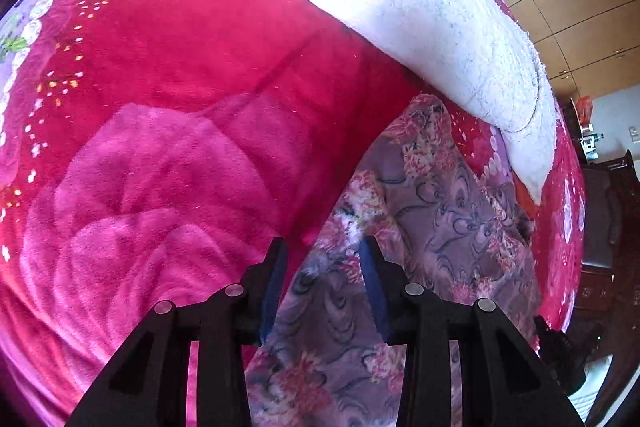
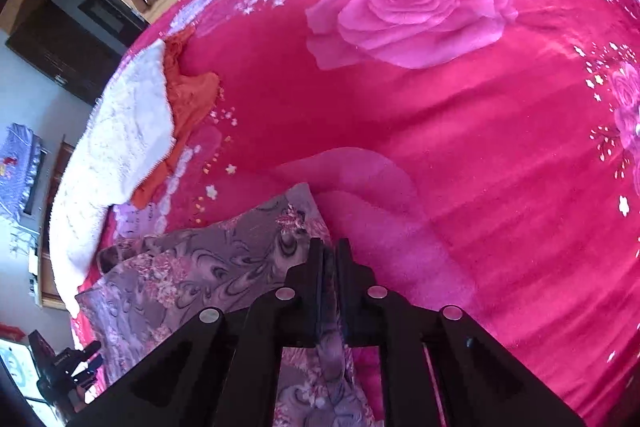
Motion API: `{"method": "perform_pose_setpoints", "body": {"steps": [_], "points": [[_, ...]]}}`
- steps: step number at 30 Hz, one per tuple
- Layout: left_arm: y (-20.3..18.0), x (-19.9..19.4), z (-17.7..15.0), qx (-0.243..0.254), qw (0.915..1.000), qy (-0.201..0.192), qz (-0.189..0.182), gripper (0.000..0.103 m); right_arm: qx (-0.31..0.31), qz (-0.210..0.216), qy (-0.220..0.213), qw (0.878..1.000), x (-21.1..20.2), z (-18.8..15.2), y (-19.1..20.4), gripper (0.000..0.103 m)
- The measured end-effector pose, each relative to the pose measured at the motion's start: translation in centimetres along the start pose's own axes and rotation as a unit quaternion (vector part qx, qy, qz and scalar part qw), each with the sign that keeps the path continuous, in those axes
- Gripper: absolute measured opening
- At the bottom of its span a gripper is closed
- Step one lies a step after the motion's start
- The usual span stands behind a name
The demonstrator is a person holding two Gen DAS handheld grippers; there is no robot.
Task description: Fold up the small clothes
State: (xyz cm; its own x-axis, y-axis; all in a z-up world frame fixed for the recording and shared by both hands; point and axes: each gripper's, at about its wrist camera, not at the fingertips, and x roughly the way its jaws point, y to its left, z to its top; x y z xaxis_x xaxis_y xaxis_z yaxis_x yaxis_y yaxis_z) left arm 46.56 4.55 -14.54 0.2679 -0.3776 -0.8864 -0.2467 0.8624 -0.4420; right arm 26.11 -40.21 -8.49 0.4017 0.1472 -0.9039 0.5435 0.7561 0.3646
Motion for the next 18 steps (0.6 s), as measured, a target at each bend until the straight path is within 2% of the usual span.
{"method": "perform_pose_setpoints", "body": {"steps": [1,3,4,7,8,11,12,13,14,15,18], "points": [[0.7,-1.4,-0.5,0.001,1.0,-0.005,-0.007,0.035,0.01,0.011,-0.007,1.0,-1.1,-0.7,-0.5,0.016],[2.2,-4.3,-2.6,0.012,0.9996,-0.006,-0.026,0.036,0.011,0.055,0.006,0.998,-3.1,-2.7,-1.7,0.024],[2.8,-5.2,-3.6,0.021,0.9992,-0.002,-0.034,0.036,0.004,0.059,0.013,0.998,-3.9,-3.8,-2.2,0.031],[4.9,-7.7,-7.3,0.042,0.998,0.01,-0.047,0.04,-0.014,0.052,0.019,0.998,-6.3,-8.0,-4.2,0.043],[5.4,-8.1,-8.3,0.047,0.9978,0.014,-0.045,0.044,-0.011,0.053,0.024,0.998,-6.9,-9.3,-4.9,0.044],[7.0,-6.9,-11.3,0.04,0.9982,0.043,-0.014,0.043,0.02,0.07,0.055,0.996,-6.8,-12.7,-7.0,0.046],[7.5,-6.2,-12.0,0.027,0.9982,0.052,-0.014,0.043,0.028,0.08,0.061,0.995,-6.7,-13.6,-7.3,0.04],[7.9,-6.3,-12.4,0.019,0.999,0.035,-0.018,0.043,0.024,0.092,0.063,0.993,-6.7,-14.2,-7.2,0.011],[7.8,-6.4,-12.7,0.015,0.9995,0.025,-0.017,0.043,0.009,0.1,0.07,0.993,-6.8,-14.5,-6.6,0.006],[7.7,-6.6,-12.8,0.009,0.9996,0.023,-0.014,0.043,-0.007,0.092,0.065,0.994,-7.3,-14.6,-5.9,0.005],[7.5,-7.0,-13.3,0.004,0.9997,0.025,-0.004,0.043,-0.023,0.099,0.01,0.995,-10.2,-14.1,-4.9,0.004]]}}
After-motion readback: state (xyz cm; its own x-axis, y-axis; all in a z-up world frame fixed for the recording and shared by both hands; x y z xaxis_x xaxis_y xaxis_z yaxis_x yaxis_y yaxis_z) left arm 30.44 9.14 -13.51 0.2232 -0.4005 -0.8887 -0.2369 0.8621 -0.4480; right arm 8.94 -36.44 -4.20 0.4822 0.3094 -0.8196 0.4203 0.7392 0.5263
